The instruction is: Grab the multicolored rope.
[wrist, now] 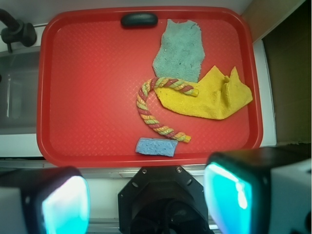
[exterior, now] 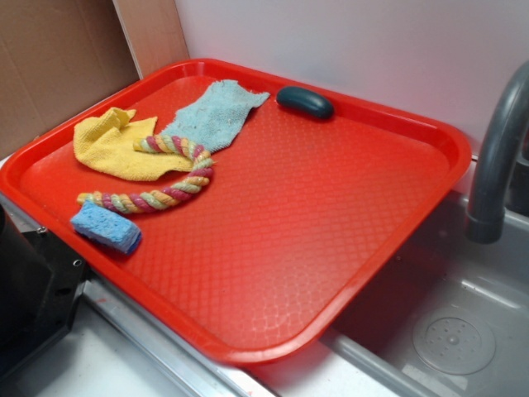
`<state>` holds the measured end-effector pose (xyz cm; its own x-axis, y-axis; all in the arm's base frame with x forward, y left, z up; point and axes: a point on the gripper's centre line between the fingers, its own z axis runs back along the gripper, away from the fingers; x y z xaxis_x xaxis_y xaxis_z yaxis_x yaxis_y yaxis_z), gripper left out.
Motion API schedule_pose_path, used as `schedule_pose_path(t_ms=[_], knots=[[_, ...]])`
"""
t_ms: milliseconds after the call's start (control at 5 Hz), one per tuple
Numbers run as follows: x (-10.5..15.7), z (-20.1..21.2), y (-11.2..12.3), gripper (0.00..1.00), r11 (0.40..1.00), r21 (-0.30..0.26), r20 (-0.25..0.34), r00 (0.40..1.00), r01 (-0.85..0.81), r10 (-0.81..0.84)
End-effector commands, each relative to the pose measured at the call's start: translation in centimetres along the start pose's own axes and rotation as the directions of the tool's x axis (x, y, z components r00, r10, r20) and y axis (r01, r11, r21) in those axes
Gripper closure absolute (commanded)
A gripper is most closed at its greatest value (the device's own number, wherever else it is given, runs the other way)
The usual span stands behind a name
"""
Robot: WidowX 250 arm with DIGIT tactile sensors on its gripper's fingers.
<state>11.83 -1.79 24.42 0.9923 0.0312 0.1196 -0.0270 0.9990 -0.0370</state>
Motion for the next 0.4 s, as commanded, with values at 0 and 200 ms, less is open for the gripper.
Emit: schedule_pose_path(t_ms=[0, 200], knots=[[0.0, 0.0, 0.0, 0.00, 1.000, 0.000, 0.000, 1.000, 0.000, 0.000], [2.5, -4.0, 0.7, 0.00, 0.991, 0.020, 0.087, 0.988, -0.132, 0.130]])
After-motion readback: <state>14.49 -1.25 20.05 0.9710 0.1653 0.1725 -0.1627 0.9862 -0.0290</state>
